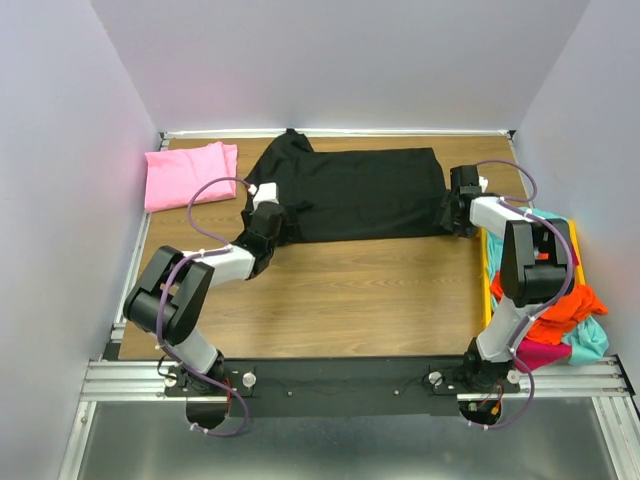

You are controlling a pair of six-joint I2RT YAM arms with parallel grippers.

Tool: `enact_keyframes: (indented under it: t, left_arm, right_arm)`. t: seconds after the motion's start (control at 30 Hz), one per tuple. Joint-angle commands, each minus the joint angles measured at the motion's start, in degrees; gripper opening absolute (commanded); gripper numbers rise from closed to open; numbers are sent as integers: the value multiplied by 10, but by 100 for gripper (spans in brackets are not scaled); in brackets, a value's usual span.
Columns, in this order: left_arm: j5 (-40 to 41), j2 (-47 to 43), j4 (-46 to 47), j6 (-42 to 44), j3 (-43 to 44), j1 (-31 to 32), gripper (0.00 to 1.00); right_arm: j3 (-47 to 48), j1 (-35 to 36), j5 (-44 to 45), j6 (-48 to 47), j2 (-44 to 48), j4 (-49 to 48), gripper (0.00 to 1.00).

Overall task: Fold and stack the t-shirts
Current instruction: Fold the tshirt

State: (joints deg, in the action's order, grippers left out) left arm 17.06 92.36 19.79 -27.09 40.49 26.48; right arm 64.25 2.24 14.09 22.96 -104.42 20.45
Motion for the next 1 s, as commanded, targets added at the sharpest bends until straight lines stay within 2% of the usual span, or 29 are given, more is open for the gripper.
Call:
enact_keyframes:
  t: [0.0,0.23,0.37,0.43,0.57,0.73,0.97]
  left_arm:
    - [-2,-18,23,-9,-17,0,98]
    - [17,-60,14,-8,-35,-4,98]
    - [27,-90,1,-13,-42,-5,98]
    - [42,-99,-13,-21,-43,-5,98]
    - [106,-105,-83,-62,-35,-6,97]
    - [127,-115,-112,-130,-54,-5,85]
    - [147,-126,-163,-211,-53,-5,76]
  right_arm:
    - [-20,1,11,8,12,-5,63]
    - [-9,0,36,4,-3,-3,40]
    - [-9,0,29,3,-8,-3,19]
    - [-18,0,28,3,-4,-2,14]
    - [-44,0,24,8,35,-2,13]
    - [-69,0,26,11,69,-3,13]
    - [-81,0,15,6,90,-4,14]
